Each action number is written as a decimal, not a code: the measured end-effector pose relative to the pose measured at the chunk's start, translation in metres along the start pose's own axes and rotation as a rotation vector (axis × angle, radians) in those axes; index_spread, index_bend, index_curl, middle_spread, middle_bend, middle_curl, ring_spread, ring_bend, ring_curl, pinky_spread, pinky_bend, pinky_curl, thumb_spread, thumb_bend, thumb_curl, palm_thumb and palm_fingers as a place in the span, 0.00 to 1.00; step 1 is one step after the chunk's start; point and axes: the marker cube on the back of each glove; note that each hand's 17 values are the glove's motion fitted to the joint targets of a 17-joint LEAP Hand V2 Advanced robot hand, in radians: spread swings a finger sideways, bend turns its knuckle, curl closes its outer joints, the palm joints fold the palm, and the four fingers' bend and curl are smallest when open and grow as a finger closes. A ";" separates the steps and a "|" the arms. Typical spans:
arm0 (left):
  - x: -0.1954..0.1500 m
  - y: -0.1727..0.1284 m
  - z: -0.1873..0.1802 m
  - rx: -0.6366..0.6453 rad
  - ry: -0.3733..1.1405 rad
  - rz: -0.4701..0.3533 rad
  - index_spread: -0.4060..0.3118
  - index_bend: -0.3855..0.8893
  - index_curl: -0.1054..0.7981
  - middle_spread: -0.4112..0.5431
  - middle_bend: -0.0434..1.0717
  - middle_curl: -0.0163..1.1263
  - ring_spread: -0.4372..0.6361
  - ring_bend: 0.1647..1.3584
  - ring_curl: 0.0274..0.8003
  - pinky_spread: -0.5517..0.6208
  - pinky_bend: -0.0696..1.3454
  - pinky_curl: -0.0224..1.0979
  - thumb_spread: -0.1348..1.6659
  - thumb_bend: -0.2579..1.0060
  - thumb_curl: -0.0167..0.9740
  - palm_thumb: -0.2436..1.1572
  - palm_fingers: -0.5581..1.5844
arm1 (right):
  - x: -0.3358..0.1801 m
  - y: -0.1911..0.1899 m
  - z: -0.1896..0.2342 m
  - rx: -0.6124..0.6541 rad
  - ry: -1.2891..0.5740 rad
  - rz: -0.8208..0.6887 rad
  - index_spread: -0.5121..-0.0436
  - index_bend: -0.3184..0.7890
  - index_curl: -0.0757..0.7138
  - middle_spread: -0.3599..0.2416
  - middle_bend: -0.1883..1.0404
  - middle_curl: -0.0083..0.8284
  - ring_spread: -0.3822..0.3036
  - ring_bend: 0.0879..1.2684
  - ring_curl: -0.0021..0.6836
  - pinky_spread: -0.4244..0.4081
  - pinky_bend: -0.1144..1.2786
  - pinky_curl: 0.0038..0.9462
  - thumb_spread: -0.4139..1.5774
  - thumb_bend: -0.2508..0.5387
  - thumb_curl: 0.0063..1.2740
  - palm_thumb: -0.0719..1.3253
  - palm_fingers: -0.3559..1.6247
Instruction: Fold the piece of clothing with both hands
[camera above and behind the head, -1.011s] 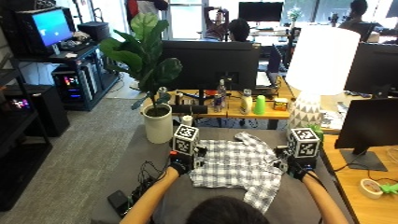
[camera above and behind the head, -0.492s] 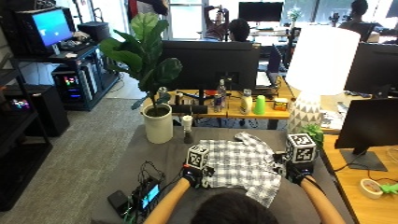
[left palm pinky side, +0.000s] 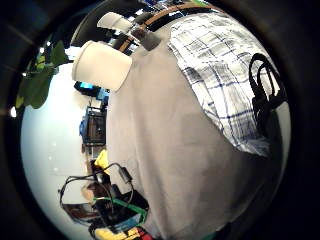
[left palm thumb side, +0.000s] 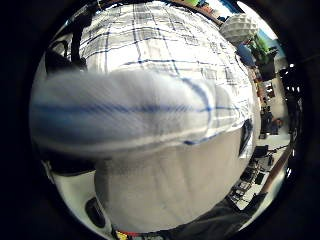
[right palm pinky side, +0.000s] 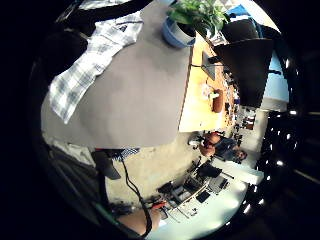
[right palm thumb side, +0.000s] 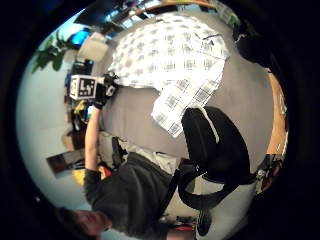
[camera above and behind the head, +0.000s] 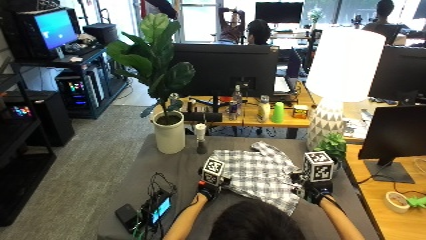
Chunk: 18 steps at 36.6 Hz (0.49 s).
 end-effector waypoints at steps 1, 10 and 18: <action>-0.001 -0.005 -0.003 0.031 0.003 -0.006 0.26 0.53 0.42 0.24 0.43 0.31 0.20 0.41 0.36 0.24 0.48 0.32 0.67 0.39 0.45 0.72 0.82 | -0.001 -0.001 0.004 -0.010 -0.001 -0.004 0.58 0.42 0.48 0.54 0.35 0.48 0.52 0.21 0.51 0.70 0.22 0.34 0.83 0.39 0.18 0.49 0.54; -0.001 -0.011 -0.038 0.043 -0.012 -0.009 0.18 0.55 0.52 0.16 0.52 0.43 0.12 0.52 0.52 0.20 0.54 0.41 0.85 0.46 0.50 0.71 0.84 | -0.024 -0.014 0.036 -0.092 -0.071 -0.058 0.57 0.41 0.49 0.54 0.34 0.49 0.52 0.20 0.52 0.70 0.22 0.35 0.84 0.35 0.19 0.50 0.54; 0.010 -0.023 -0.063 0.061 0.036 0.050 0.15 0.58 0.59 0.12 0.56 0.48 0.10 0.59 0.60 0.20 0.57 0.47 0.97 0.51 0.53 0.67 0.80 | -0.059 -0.038 0.090 -0.185 -0.140 -0.101 0.57 0.35 0.45 0.56 0.31 0.49 0.52 0.23 0.56 0.70 0.26 0.37 0.83 0.31 0.20 0.50 0.50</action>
